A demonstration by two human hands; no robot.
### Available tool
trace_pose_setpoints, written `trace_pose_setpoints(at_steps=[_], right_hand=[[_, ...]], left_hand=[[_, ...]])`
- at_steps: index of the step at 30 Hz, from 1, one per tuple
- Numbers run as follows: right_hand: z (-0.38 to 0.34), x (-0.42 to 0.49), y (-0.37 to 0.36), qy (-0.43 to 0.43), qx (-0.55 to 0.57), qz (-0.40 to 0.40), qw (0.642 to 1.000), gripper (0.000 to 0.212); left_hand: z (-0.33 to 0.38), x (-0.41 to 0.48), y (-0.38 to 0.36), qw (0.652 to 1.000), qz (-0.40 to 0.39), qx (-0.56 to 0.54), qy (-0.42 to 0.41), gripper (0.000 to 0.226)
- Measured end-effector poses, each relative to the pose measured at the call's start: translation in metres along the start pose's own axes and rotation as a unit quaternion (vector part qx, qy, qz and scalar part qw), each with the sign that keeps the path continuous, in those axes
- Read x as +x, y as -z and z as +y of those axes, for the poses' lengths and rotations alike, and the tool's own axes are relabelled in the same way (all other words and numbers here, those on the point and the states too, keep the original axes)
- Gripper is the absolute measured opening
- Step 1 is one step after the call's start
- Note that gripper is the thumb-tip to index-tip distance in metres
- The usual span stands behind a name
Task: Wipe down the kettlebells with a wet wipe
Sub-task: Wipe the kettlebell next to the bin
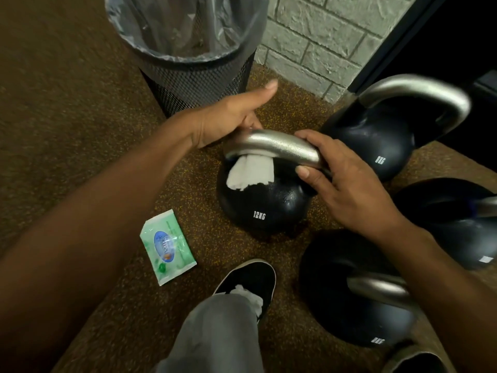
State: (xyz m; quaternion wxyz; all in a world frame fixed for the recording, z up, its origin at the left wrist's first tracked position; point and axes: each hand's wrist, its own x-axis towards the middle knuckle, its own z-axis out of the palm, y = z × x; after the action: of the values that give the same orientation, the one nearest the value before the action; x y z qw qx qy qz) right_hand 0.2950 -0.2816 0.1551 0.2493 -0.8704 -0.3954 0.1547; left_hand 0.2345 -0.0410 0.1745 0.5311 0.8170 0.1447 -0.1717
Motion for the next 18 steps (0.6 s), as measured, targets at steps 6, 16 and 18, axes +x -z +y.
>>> trace_pose_setpoints(at_steps=[6, 16, 18], right_hand=[[0.0, -0.001, 0.002, 0.001, 0.004, 0.0, 1.0, 0.051], [0.0, -0.002, -0.005, -0.006, 0.005, 0.027, 1.0, 0.052], [-0.001, -0.003, -0.006, -0.008, 0.006, 0.027, 1.0, 0.052]], left_hand=[[-0.019, -0.025, 0.005, 0.994, 0.077, -0.046, -0.056, 0.088], [-0.033, -0.08, -0.088, 0.938, 0.273, 0.194, -0.095, 0.079], [-0.042, -0.071, -0.088, 0.931, 0.285, 0.203, -0.108, 0.08]])
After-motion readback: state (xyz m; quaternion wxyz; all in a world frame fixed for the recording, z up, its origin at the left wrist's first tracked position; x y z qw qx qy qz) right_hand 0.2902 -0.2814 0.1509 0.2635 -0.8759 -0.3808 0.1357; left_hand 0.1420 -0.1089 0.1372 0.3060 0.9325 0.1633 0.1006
